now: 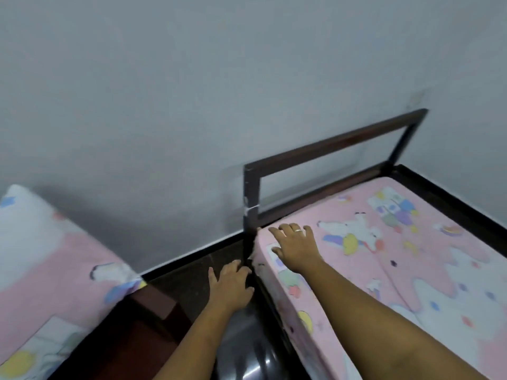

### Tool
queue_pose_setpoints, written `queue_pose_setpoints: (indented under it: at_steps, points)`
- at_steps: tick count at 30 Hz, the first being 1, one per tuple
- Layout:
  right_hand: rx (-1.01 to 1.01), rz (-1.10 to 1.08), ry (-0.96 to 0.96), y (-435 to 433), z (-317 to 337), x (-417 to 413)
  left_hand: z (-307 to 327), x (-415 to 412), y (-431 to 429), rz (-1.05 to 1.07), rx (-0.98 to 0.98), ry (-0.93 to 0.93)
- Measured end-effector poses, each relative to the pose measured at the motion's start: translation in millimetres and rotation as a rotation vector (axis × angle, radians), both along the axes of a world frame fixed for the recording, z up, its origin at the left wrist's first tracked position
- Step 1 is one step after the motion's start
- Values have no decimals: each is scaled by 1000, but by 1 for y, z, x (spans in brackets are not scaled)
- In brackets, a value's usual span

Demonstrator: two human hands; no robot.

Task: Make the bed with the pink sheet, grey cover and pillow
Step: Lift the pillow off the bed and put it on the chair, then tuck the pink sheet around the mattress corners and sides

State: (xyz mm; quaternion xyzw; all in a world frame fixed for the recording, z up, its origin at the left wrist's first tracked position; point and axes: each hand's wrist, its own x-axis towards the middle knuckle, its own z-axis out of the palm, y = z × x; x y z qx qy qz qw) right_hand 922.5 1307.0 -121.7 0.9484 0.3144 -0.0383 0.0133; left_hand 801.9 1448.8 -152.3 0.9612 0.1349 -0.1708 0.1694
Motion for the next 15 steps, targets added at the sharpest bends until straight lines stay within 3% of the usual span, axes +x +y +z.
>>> queue_pose_setpoints:
  at_steps: [6,15]
  points:
    - [5,-299,20,-124,2,5,14,40,-92,-201,14,-6]
    - [-13,-624,170,-214,-25,-39,-7,75,-157,-481,47,67]
